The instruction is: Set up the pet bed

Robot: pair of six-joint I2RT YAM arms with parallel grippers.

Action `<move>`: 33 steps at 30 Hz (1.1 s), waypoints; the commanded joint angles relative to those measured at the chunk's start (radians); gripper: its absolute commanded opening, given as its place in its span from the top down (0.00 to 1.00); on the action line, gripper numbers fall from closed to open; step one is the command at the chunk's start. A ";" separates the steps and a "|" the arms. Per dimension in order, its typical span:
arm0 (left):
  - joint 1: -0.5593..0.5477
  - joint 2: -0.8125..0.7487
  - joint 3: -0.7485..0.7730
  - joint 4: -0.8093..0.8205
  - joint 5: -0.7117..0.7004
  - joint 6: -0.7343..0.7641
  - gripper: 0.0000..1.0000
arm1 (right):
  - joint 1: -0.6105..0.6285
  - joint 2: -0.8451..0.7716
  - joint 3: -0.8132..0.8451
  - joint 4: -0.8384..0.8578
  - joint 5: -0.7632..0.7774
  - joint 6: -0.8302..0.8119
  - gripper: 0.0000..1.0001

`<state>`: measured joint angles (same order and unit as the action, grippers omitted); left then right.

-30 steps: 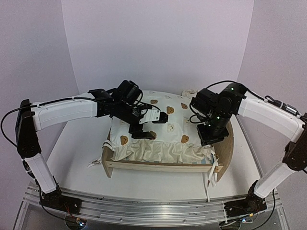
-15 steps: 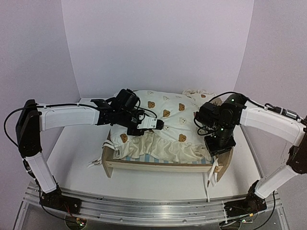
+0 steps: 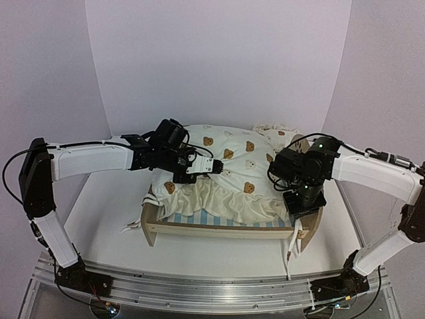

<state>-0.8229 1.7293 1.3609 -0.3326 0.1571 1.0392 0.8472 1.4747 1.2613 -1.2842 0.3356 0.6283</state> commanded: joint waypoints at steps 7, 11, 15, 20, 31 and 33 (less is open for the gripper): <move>0.075 -0.074 0.017 0.004 -0.019 -0.005 1.00 | -0.012 0.015 -0.068 0.065 -0.114 0.003 0.81; 0.115 -0.082 0.018 0.006 -0.014 0.022 1.00 | -0.012 -0.058 -0.055 0.069 -0.126 -0.023 0.83; 0.124 -0.089 0.020 0.001 -0.009 0.037 1.00 | -0.012 -0.065 -0.068 0.071 -0.101 -0.022 0.84; 0.124 -0.091 0.017 -0.021 0.030 0.023 1.00 | -0.011 0.007 -0.080 0.128 -0.142 -0.028 0.75; 0.123 -0.098 0.006 -0.017 0.032 0.012 1.00 | -0.010 0.069 -0.129 0.128 -0.220 -0.098 0.74; 0.123 -0.098 0.006 -0.017 0.033 0.010 1.00 | -0.010 0.086 -0.125 0.124 -0.201 -0.103 0.77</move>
<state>-0.7185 1.6821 1.3609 -0.3492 0.2089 1.0545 0.8296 1.5024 1.1644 -1.1173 0.1716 0.5499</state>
